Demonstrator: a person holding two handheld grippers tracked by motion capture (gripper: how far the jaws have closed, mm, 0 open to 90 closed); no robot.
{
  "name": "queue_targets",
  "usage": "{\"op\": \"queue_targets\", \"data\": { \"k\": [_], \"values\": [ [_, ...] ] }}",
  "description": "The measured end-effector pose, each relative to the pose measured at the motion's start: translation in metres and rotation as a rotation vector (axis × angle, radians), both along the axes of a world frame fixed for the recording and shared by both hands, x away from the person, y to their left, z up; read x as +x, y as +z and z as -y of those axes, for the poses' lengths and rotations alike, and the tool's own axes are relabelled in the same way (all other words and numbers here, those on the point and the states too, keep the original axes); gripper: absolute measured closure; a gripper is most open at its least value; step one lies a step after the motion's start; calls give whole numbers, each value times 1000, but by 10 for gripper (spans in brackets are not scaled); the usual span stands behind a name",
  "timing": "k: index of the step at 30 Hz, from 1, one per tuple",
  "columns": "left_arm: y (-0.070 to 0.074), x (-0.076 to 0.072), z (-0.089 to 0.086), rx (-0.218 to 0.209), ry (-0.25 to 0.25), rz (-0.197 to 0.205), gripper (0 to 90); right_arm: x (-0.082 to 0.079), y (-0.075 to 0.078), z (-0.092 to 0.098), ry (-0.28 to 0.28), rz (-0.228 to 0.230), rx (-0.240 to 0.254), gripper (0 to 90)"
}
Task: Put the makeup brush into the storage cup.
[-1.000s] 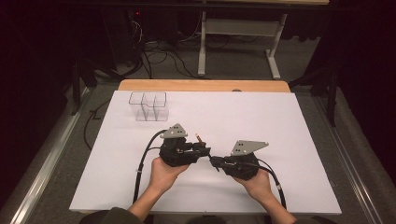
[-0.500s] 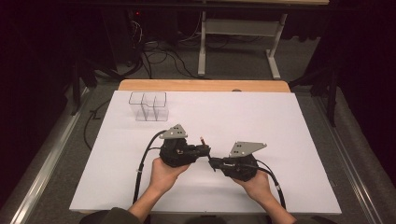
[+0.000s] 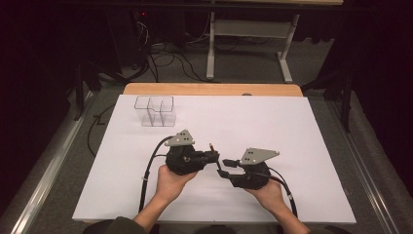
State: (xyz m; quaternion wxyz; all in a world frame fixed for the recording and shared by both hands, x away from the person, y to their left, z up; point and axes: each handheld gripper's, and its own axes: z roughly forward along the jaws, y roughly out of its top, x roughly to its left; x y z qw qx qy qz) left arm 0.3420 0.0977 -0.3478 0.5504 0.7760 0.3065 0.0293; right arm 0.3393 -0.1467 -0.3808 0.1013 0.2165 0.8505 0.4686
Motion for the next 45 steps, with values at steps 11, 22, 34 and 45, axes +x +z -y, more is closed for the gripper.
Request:
{"op": "queue_targets", "data": {
  "k": [11, 22, 34, 45],
  "values": [
    [5, -2, -4, -12, 6, 15, 828, -6, 4, 15, 17, 33, 23, 397],
    [5, -3, -4, -10, 7, 20, 828, -4, 11, 51, -60, 36, 111, 388],
    [7, -3, -7, -15, 11, 23, 828, -2, 13, 72, -121, 46, 125, 384],
    [8, -4, -7, -14, 12, 24, 828, -1, 12, 97, -186, 56, 137, 384]
  ]
}}
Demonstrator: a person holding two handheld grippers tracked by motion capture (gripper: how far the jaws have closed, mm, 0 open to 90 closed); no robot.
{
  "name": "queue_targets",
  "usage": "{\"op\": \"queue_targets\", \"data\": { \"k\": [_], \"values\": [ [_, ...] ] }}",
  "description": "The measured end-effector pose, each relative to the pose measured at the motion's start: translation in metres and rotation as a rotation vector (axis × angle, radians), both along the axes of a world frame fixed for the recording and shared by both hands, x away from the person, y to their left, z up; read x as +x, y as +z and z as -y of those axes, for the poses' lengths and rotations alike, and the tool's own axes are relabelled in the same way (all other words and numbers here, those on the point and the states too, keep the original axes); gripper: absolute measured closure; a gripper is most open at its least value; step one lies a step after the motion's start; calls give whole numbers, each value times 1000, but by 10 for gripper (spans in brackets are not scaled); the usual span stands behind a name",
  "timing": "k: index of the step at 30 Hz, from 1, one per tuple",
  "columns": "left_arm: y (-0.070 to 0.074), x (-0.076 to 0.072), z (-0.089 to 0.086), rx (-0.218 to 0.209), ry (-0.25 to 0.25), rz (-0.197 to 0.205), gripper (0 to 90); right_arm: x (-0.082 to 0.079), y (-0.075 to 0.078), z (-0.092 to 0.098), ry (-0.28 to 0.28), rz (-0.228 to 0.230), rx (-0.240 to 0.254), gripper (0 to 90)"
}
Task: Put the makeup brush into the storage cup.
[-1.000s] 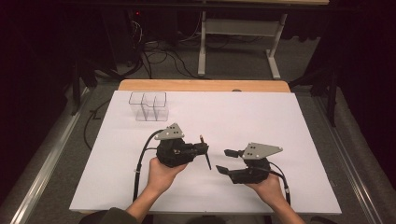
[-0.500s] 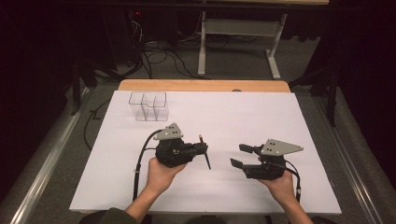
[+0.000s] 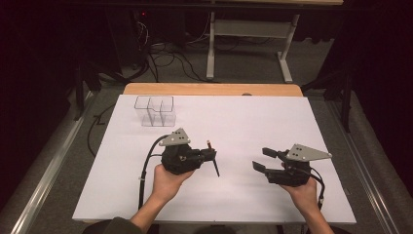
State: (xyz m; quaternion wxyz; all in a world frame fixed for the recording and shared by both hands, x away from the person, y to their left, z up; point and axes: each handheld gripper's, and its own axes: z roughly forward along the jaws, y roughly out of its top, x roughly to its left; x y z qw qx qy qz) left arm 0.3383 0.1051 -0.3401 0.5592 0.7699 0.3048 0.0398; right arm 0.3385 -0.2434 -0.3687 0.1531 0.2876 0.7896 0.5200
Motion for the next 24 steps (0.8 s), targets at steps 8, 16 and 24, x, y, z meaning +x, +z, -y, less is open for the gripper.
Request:
{"op": "queue_targets", "data": {
  "k": [8, 16, 24],
  "values": [
    [1, 0, -1, -1, 3, -1, 828, -2, -2, 21, -52, 2, 12, 376],
    [3, -1, -5, -6, 12, 3, 828, -1, -5, 36, -98, 10, 19, 352],
    [12, -3, -17, -11, 51, 33, 828, 3, -10, 58, -225, -12, 101, 225]
  ]
}}
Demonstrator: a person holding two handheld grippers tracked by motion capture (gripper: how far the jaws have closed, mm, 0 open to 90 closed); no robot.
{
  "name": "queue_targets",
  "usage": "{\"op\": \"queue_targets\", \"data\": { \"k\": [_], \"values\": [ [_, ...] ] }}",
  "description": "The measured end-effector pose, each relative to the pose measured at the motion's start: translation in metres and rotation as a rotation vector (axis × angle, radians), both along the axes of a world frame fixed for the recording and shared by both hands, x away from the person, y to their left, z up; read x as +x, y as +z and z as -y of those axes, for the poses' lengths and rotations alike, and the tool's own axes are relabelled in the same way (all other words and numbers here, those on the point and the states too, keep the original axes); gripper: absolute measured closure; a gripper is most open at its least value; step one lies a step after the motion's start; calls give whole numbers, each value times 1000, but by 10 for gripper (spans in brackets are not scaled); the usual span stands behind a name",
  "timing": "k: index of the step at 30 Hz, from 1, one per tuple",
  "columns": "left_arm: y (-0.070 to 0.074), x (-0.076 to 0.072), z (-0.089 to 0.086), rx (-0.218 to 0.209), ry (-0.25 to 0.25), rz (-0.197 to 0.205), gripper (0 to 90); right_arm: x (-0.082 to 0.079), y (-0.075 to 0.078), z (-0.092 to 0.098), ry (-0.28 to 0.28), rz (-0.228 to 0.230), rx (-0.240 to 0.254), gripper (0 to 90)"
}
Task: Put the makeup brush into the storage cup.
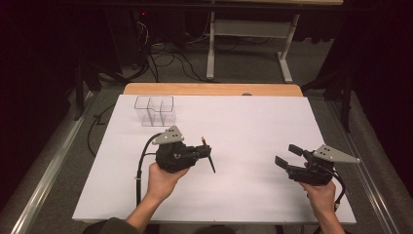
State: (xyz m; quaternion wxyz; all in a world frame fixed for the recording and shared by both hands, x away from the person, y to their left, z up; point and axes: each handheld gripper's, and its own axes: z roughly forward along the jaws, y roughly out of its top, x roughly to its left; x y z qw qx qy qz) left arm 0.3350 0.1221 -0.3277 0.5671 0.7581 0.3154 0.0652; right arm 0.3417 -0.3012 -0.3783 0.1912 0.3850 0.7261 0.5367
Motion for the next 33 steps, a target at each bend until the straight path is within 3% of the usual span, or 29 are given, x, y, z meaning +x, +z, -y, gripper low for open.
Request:
{"op": "queue_targets", "data": {
  "k": [6, 8, 12, 20, 33],
  "values": [
    [8, -2, -14, -15, 37, 21, 828, 2, -9, 17, -76, -5, -23, 175],
    [10, -2, -19, -15, 49, 24, 828, 4, -12, 22, -91, -27, -26, 168],
    [14, -2, -29, -9, 75, 26, 828, 3, -14, 23, -120, -29, -54, 168],
    [23, -5, -48, 2, 120, 44, 828, 5, -18, 18, -133, -55, -92, 164],
    [27, -5, -65, 20, 167, 47, 828, 7, -20, 15, -115, -75, -82, 164]
  ]
}}
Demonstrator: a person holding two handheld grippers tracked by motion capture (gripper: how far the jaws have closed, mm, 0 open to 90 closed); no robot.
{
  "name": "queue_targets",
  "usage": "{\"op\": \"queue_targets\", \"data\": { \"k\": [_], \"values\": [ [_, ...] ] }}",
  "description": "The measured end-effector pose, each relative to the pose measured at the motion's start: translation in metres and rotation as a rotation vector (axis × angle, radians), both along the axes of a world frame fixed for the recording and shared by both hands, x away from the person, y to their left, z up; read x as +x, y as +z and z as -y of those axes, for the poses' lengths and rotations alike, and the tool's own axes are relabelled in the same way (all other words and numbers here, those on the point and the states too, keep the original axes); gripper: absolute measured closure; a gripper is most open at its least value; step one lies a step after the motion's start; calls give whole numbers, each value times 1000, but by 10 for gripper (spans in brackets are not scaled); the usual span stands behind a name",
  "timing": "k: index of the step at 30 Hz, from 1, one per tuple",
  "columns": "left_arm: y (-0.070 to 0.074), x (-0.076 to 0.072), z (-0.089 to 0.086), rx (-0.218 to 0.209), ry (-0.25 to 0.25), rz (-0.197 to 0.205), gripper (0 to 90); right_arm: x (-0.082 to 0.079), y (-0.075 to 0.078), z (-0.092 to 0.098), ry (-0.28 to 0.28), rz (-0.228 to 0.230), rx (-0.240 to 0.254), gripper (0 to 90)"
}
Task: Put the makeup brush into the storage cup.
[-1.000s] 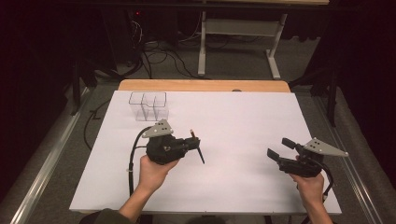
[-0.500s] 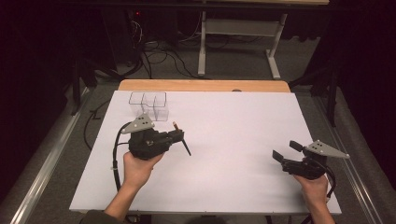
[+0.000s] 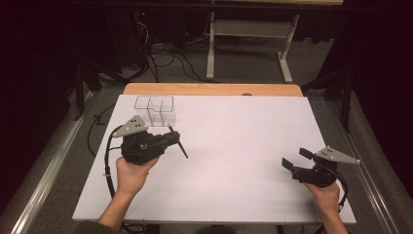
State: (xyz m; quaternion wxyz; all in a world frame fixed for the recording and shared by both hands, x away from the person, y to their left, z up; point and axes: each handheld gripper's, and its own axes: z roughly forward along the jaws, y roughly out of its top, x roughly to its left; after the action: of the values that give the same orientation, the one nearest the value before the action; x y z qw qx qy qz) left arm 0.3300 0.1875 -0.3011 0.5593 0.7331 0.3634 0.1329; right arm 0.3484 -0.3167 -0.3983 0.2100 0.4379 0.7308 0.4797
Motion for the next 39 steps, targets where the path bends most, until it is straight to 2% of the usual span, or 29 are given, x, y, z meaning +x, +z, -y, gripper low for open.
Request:
{"op": "queue_targets", "data": {
  "k": [20, 29, 39],
  "values": [
    [4, 0, -18, 12, 48, 6, 828, 0, 0, -2, 3, 2, -2, 163],
    [4, 4, -22, 24, 62, 2, 828, 1, -1, -2, 4, -5, -2, 163],
    [4, 12, -33, 18, 99, -11, 828, 1, -1, -1, 3, -5, 1, 163]
  ]
}}
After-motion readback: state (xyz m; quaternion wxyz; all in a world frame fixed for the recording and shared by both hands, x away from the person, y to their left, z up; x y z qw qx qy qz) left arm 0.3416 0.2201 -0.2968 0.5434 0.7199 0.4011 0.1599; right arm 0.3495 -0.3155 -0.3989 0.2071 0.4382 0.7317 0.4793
